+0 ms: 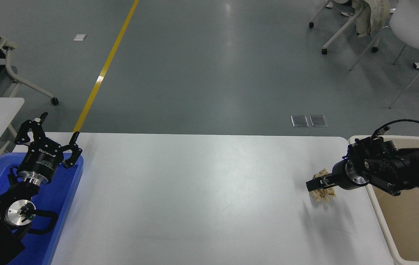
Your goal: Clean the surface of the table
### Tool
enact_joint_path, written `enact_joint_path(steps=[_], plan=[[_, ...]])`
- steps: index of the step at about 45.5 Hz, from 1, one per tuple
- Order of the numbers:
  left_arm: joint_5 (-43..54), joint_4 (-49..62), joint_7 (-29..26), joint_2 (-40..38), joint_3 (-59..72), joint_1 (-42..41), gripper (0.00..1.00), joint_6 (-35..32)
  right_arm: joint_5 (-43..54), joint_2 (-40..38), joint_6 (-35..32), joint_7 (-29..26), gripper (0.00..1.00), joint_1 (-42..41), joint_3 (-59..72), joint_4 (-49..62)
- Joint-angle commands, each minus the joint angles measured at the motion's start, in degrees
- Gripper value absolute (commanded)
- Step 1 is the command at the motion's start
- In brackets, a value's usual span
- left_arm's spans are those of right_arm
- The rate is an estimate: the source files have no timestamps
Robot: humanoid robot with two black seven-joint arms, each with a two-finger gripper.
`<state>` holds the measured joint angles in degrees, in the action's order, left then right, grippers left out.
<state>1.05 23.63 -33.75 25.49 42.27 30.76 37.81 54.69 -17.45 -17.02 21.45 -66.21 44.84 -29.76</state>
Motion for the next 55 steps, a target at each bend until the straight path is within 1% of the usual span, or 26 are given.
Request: enact_joint_path(steps=[1,16,23,29,36,43,45,47,49,50,53,55], plan=[[0.00,0.01,0.00,0.00,0.00,0.00,1.00,-0.02,-0.11,0.23,0.94,0.00,0.98,1.34,-0.11,1.81],[0.00,0.01,0.00,0.00,0.00,0.00,1.00,-0.02,-0.29,2.86,3.92,0.00,0.98,4.59,-0.63,5.85],[0.00,0.01,0.00,0.00,0.00,0.00,1.00,-0.02,-0.46,4.09,4.10,0.00,0.98,6.09,-1.95,9.19],[0.00,0.01,0.00,0.00,0.00,0.00,1.00,-0.02,-1.16,4.36,4.36,0.00,0.97,6.88,-1.95,9.99],[0.00,0.01,0.00,0.00,0.00,0.00,1.00,-0.02,-1.34,4.45,5.86,0.09,0.85,7.76,-1.87,10.07],[0.00,0.01,0.00,0.00,0.00,0.00,1.00,-0.02,-1.34,4.89,6.12,0.35,0.78,8.29,-1.87,10.07],[0.00,0.01,0.00,0.00,0.00,0.00,1.00,-0.02,-1.34,4.89,6.30,0.79,0.72,8.46,-1.95,10.07],[0.00,0.01,0.00,0.00,0.00,0.00,1.00,-0.02,-1.34,4.89,6.30,1.49,0.62,8.55,-1.87,10.07],[0.00,0.01,0.00,0.00,0.00,0.00,1.00,-0.02,-1.34,4.89,6.30,2.54,0.55,8.55,-1.78,10.07],[0.00,0.01,0.00,0.00,0.00,0.00,1.00,-0.02,-1.34,4.89,6.21,3.16,0.49,8.55,-1.69,10.07],[0.00,0.01,0.00,0.00,0.00,0.00,1.00,-0.02,-1.25,4.89,5.95,4.57,0.27,8.55,-1.43,10.07],[0.00,0.01,0.00,0.00,0.00,0.00,1.00,-0.02,-1.17,4.89,5.95,5.18,0.18,8.55,-1.43,10.07]])
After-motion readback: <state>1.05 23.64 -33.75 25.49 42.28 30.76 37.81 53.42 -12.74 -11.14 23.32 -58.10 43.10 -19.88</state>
